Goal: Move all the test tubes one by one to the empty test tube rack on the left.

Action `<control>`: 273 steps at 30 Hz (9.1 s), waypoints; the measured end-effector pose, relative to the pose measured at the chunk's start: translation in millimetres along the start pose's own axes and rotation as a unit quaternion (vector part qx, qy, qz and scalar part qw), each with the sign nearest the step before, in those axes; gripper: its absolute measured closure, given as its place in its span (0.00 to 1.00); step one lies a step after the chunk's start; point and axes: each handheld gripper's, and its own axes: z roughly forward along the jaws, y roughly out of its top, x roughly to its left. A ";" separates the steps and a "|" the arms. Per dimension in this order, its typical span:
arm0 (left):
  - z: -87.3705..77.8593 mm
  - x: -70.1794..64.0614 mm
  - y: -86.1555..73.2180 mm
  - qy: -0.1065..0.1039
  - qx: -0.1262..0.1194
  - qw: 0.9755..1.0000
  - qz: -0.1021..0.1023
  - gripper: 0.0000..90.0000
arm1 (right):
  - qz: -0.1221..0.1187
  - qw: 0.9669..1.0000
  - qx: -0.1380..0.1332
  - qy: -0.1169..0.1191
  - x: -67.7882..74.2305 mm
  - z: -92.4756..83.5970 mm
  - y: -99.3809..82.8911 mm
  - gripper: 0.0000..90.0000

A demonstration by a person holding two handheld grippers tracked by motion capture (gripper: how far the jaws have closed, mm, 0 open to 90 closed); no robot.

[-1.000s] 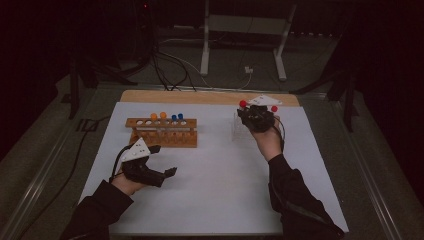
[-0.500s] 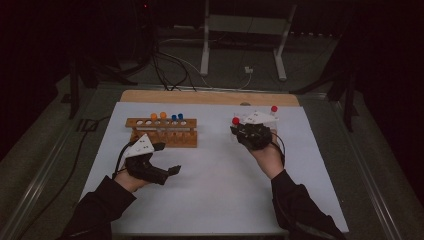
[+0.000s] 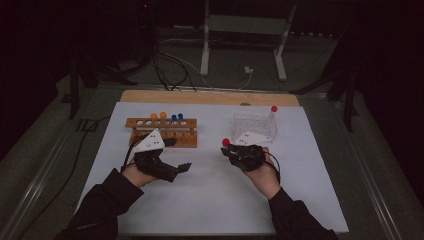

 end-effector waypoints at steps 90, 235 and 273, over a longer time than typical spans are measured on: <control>-54.2 123.7 10.5 0.273 -0.056 0.959 -0.050 0.80 | 0.016 0.998 -0.054 0.035 12.9 -14.3 -0.8 0.00; 69.2 -14.2 30.8 -0.042 0.002 0.999 0.029 0.43 | -0.024 0.998 -0.009 0.062 20.5 4.6 -5.4 0.83; -28.8 42.9 37.2 0.093 -0.032 0.995 0.008 0.80 | -0.002 0.995 -0.038 0.094 14.2 -13.2 -1.2 0.00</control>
